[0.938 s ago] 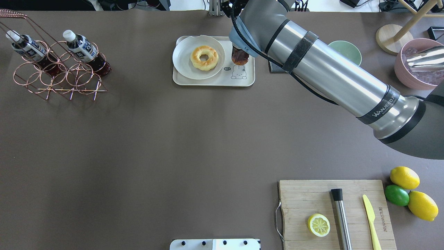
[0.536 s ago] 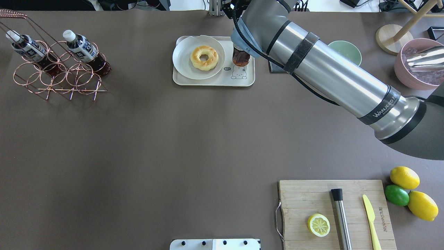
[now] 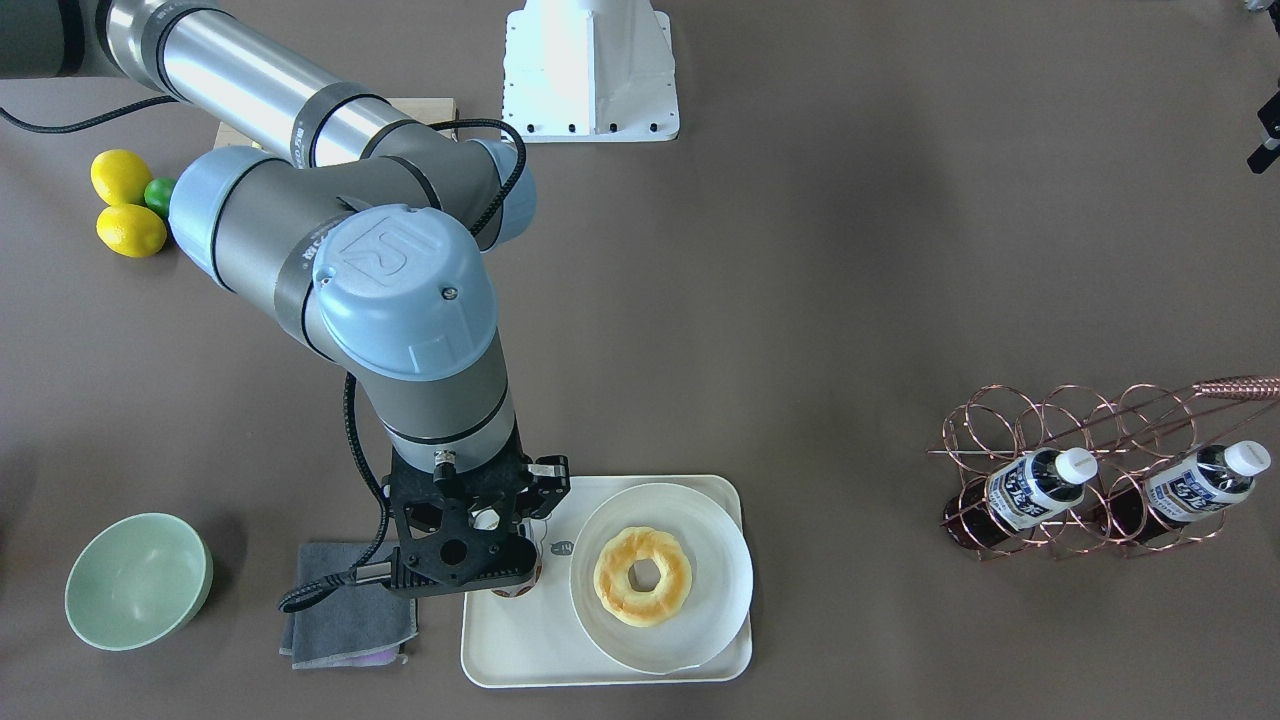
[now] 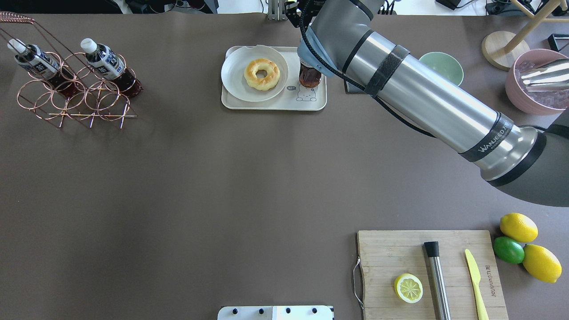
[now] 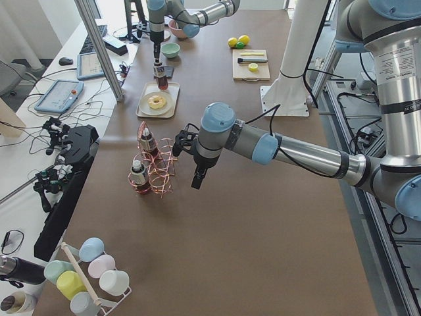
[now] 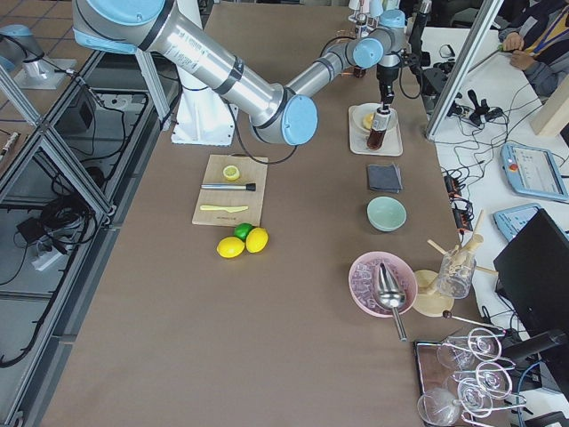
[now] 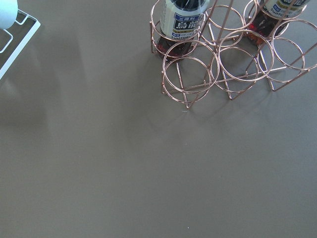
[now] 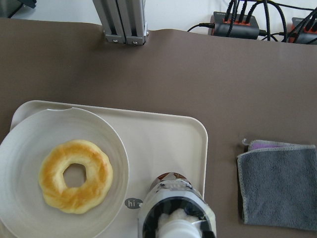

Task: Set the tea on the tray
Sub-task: 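Lower the bottle beside the plate and open the right gripper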

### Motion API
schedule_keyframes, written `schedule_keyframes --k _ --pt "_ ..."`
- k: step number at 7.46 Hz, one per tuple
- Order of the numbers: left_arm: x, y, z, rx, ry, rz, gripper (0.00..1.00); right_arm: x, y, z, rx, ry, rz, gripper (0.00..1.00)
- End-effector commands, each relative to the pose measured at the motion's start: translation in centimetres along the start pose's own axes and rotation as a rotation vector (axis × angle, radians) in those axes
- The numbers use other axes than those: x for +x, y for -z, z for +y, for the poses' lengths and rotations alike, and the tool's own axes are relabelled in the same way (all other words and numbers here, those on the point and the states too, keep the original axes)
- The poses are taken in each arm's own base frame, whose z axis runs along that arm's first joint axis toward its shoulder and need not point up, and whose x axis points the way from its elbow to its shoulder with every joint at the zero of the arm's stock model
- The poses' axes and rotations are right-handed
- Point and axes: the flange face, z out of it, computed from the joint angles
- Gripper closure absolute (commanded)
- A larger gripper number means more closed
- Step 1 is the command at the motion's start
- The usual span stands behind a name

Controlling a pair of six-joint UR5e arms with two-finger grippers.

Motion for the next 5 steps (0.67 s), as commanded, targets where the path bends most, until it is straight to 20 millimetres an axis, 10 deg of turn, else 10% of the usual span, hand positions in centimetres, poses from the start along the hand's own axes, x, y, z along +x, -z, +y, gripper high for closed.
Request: schedule_keyframes --k 1,4,5 --pt "0.04 0.05 -0.02 0.001 -0.001 0.000 0.04 -0.28 -0.21 0.26 -0.003 0.004 -0.001 1.00" --pt "0.01 -0.05 -0.01 -0.001 -0.002 -0.001 0.04 -0.39 -0.21 0.35 -0.004 0.006 -0.002 0.90" --pt "-0.04 -0.01 -0.01 0.000 -0.001 -0.003 0.04 -0.66 -0.63 0.75 -0.007 0.012 -0.001 0.48"
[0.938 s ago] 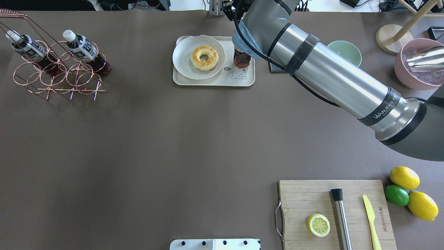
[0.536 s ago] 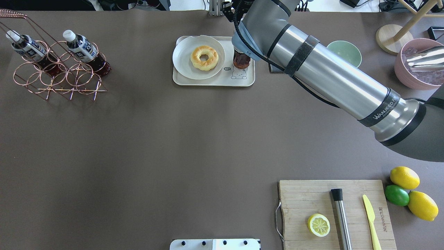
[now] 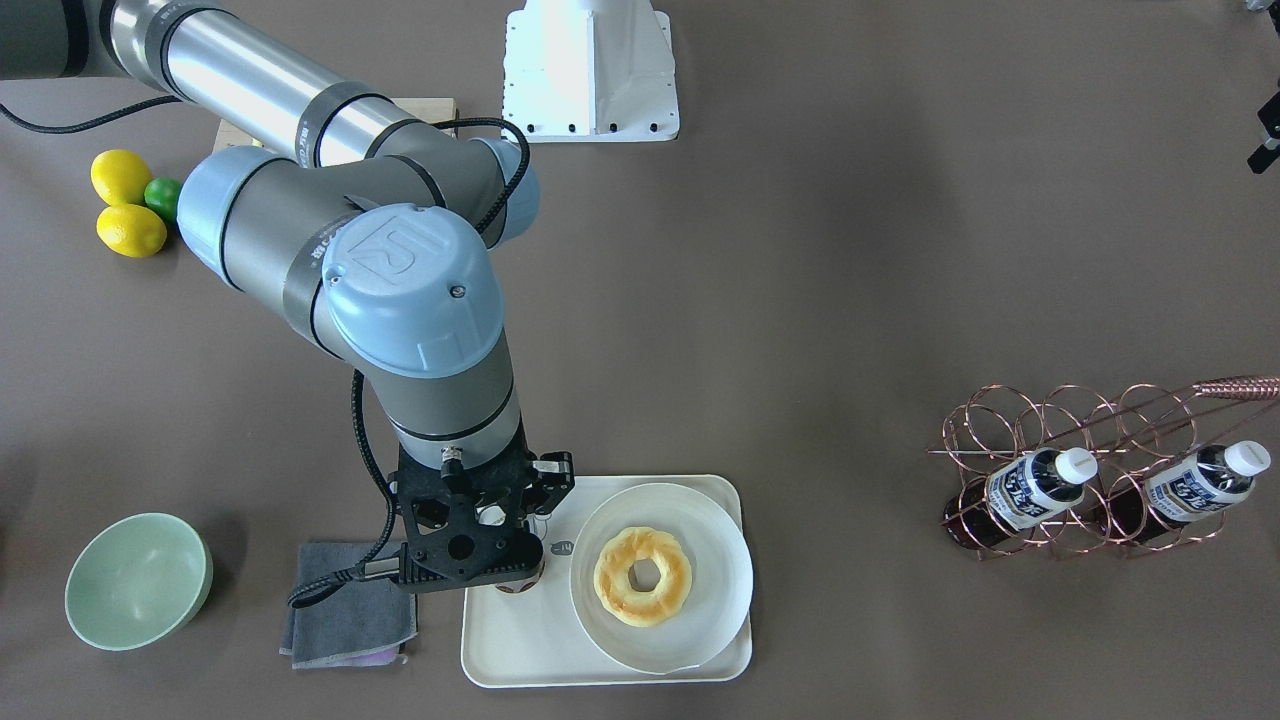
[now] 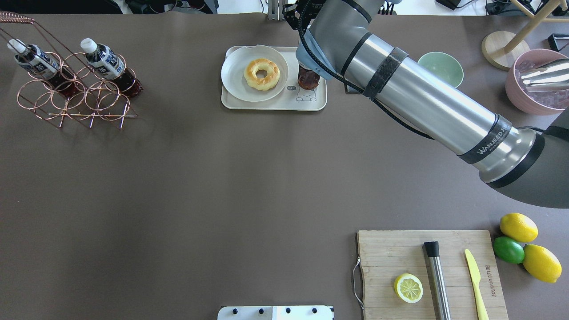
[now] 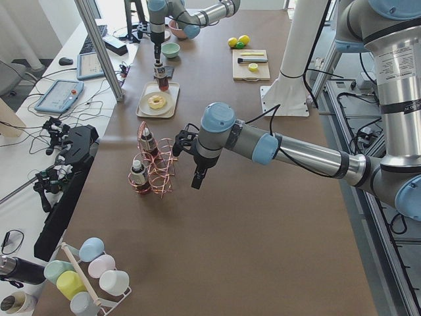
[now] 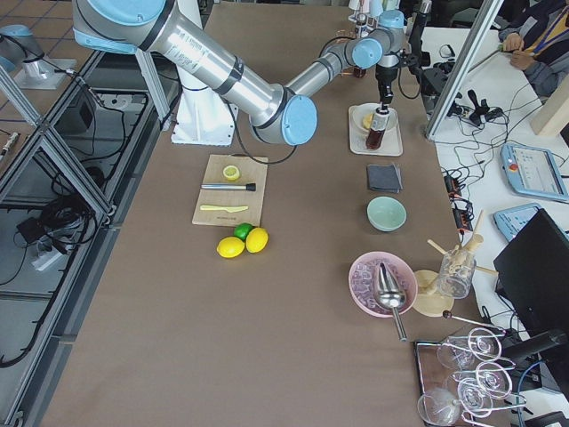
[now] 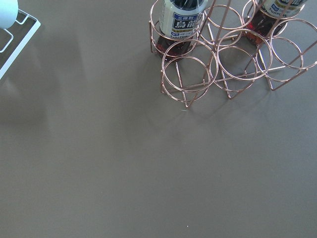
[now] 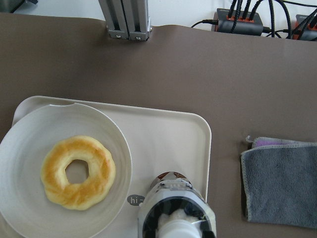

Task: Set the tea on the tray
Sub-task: 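Lower the bottle beside the plate and open the right gripper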

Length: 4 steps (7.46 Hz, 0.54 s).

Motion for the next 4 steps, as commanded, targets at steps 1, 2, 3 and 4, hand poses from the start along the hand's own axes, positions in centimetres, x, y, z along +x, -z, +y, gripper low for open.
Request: schedule_keyframes --k 1,2,3,4 --pt "0.0 0.0 0.0 0.000 -0.001 -0.002 0.04 -0.3 -0.3 0.4 -0.003 0.006 0.000 0.47" --pt "0.0 0.0 0.0 0.000 -0.001 -0.003 0.04 -0.4 -0.4 0.5 -0.004 0.006 0.000 0.00" --pt "-0.1 0.0 0.0 -0.001 0.000 -0.003 0.04 -0.6 0.0 0.4 -0.001 -0.001 -0.006 0.00" --pt "-0.2 -0.1 0.0 -0.002 0.001 -0.005 0.04 -0.5 1.2 0.1 0.003 -0.002 -0.024 0.00"
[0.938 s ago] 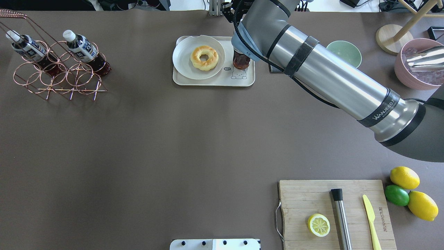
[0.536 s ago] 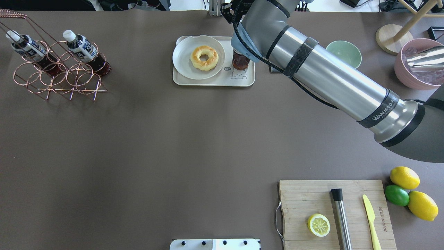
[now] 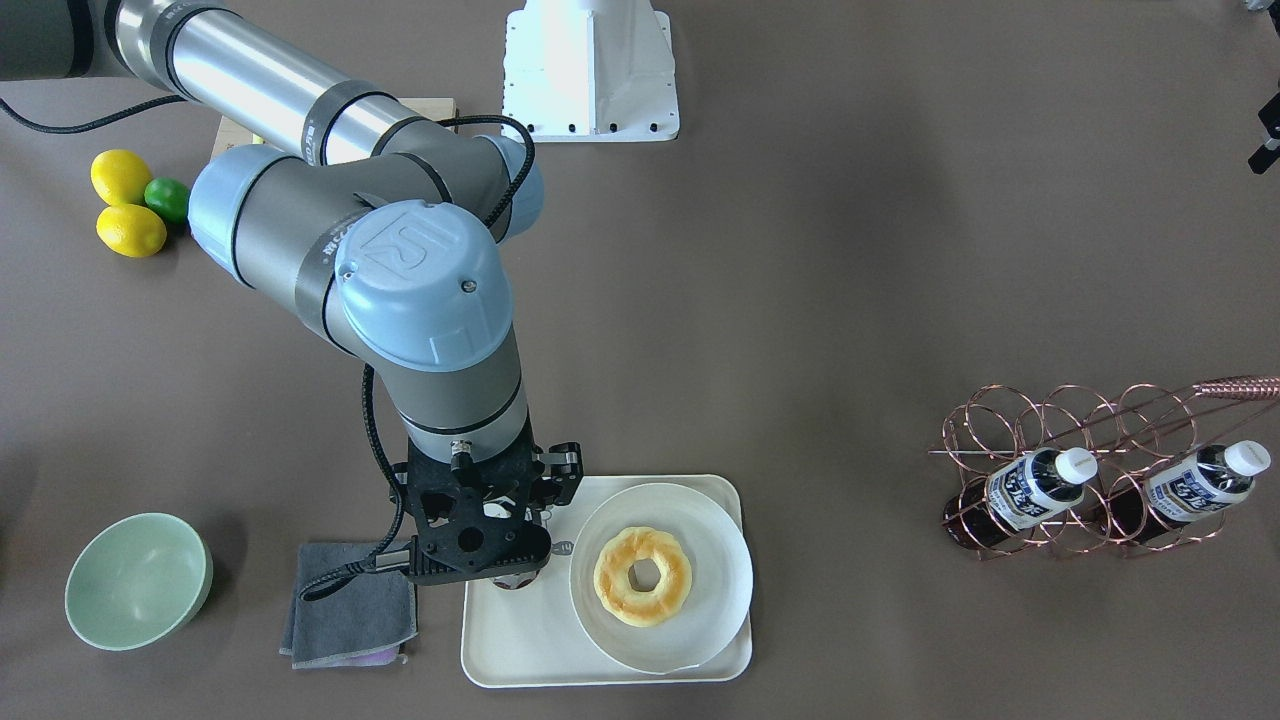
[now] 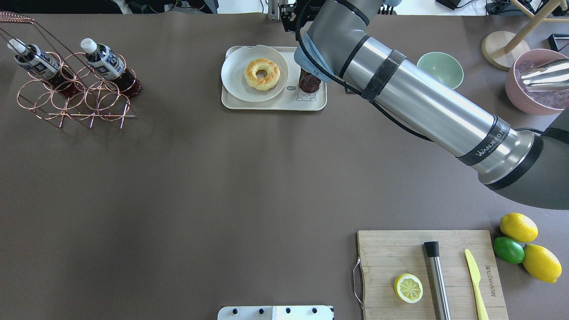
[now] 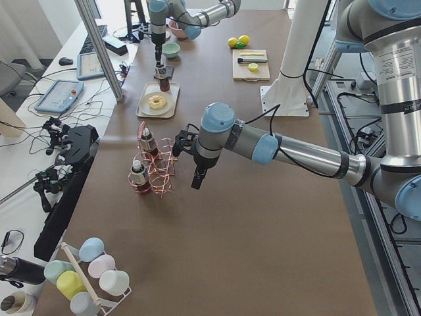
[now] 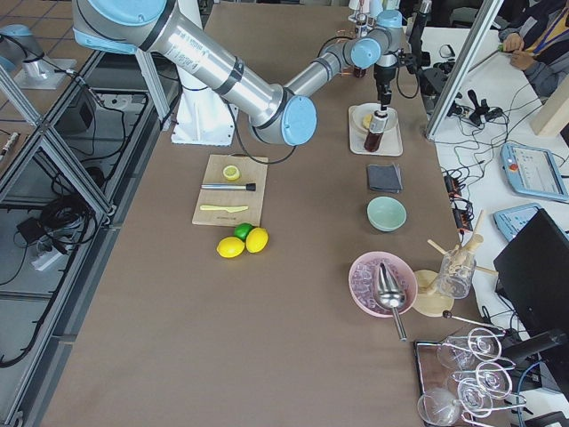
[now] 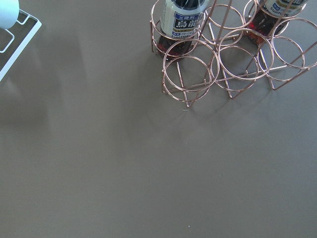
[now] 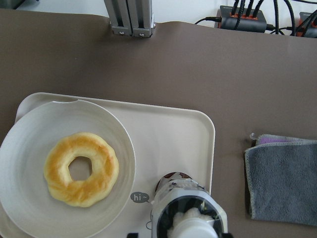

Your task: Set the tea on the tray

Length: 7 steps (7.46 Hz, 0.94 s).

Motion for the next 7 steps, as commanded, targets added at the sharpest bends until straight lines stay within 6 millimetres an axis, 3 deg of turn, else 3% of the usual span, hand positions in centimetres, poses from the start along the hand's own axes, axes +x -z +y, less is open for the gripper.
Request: schedule_keyframes --k 1,3,4,5,6,7 --pt "0.0 0.0 0.0 0.000 0.003 0.000 0.04 0.6 2.7 -0.5 -0.012 -0.010 -0.056 0.00" --pt "0.1 0.1 0.1 -0.001 0.008 0.005 0.04 6.2 6.0 2.1 -0.025 -0.037 -0.072 0.00" --pt "0.0 0.0 0.1 -0.009 0.016 0.006 0.04 10.2 6.5 6.1 -0.031 -0.023 -0.085 0.00" --pt "-0.5 -0.7 0.3 -0.032 0.034 0.001 0.04 17.2 7.5 10.7 -0.014 -0.015 -0.101 0.00" --pt "-0.7 -1.1 0.4 -0.047 0.043 0.001 0.04 24.9 9.7 13.0 -0.028 -0.004 -0.112 0.00" --pt "-0.8 -1.2 0.5 -0.050 0.046 0.002 0.04 30.6 11.4 15.3 -0.046 0.010 -0.087 0.00"
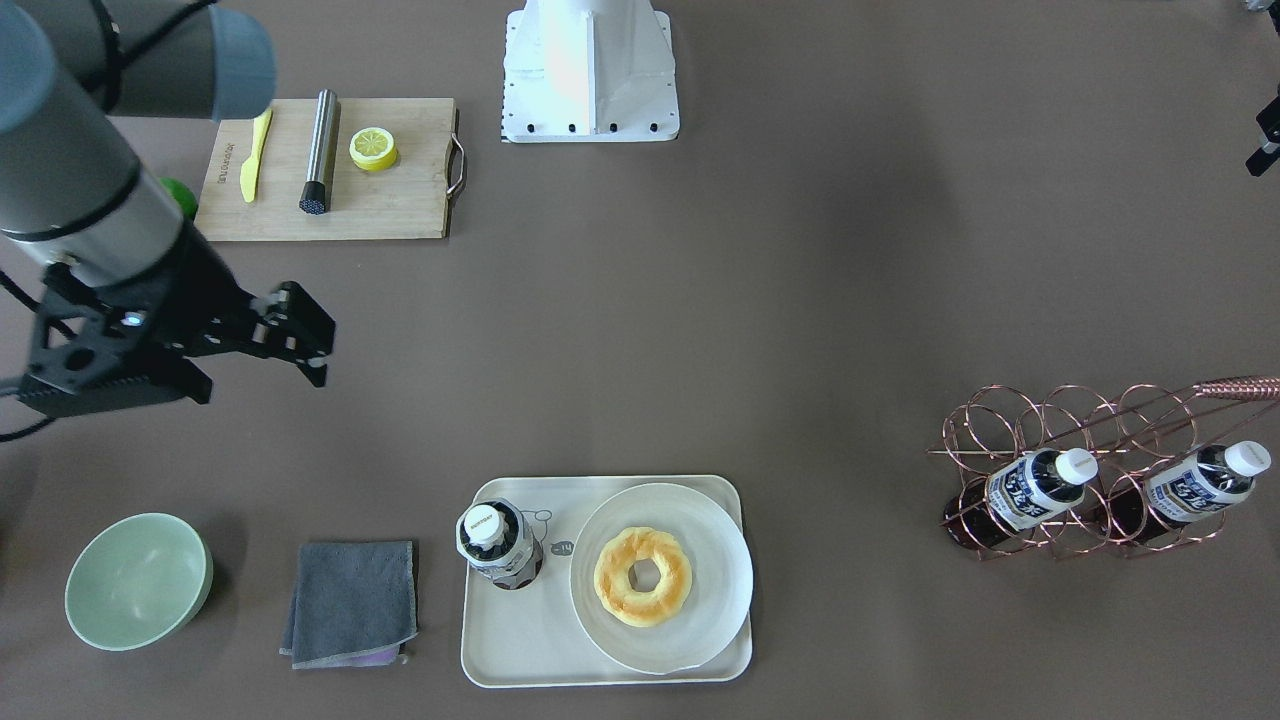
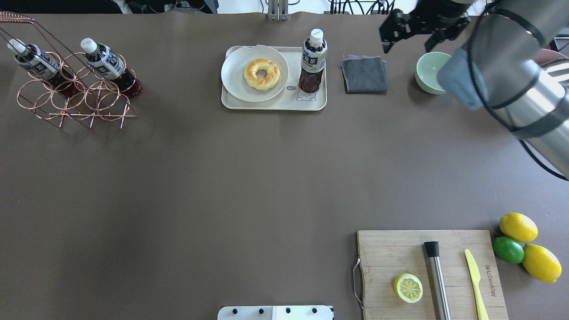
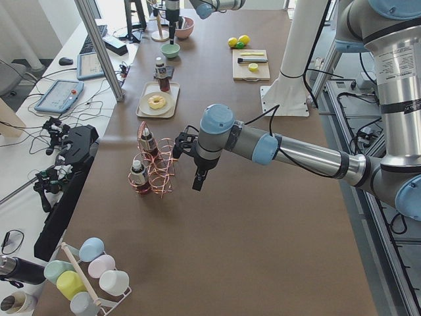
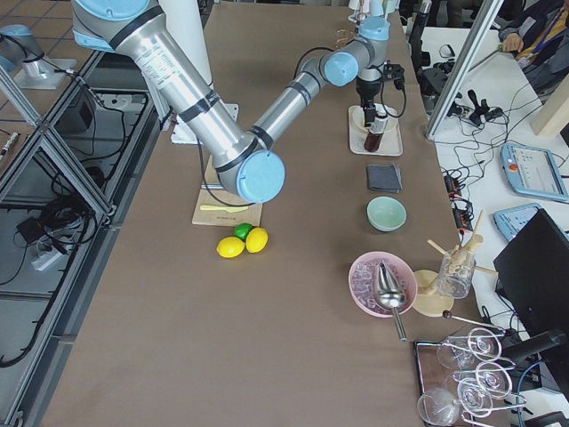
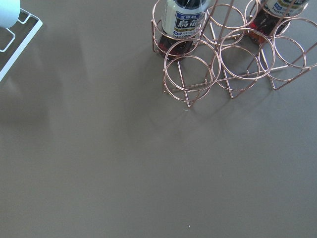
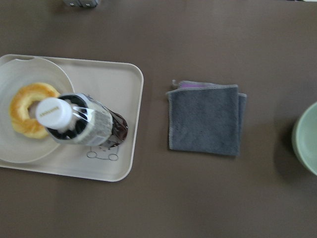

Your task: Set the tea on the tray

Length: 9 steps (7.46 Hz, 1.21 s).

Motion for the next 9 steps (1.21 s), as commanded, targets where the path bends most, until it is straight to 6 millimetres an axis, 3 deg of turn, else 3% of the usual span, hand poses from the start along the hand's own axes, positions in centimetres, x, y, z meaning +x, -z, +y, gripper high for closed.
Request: schedule_keyframes --k 1,2,4,5,6,7,8,9 --pt "-0.5 -0.6 0.9 -0.023 0.017 0.001 0.03 16.9 4.4 8.5 -0.050 0.086 0.059 0.00" --pt "-0.7 -0.8 1.1 -0.028 0.023 0.000 0.03 24.5 5.0 10.6 -0.067 0.149 0.096 0.00" --pt "-0.7 -0.3 1.1 -0.017 0.020 0.003 0.03 37.5 4.9 14.2 -0.132 0.226 0.136 0.00" --pt "-0.9 -0.1 1.1 -0.013 0.020 0.001 0.03 42.9 4.4 15.2 -0.164 0.259 0.138 0.00" --pt "-1.8 1.0 1.4 0.012 0.044 -0.005 0.03 45.2 3.7 15.6 -0.188 0.260 0.141 0.00" --pt "-2.9 0.3 3.6 -0.017 -0.002 0.028 0.03 48.2 1.1 16.1 -0.217 0.272 0.139 0.00" --pt "-5.3 0.1 5.1 -0.024 -0.047 0.038 0.03 51.1 -1.4 15.9 -0.185 0.306 0.135 0.00" --pt "-7.3 -0.4 5.7 -0.029 -0.030 0.030 0.03 53.1 -2.1 16.0 -0.160 0.307 0.133 0.00"
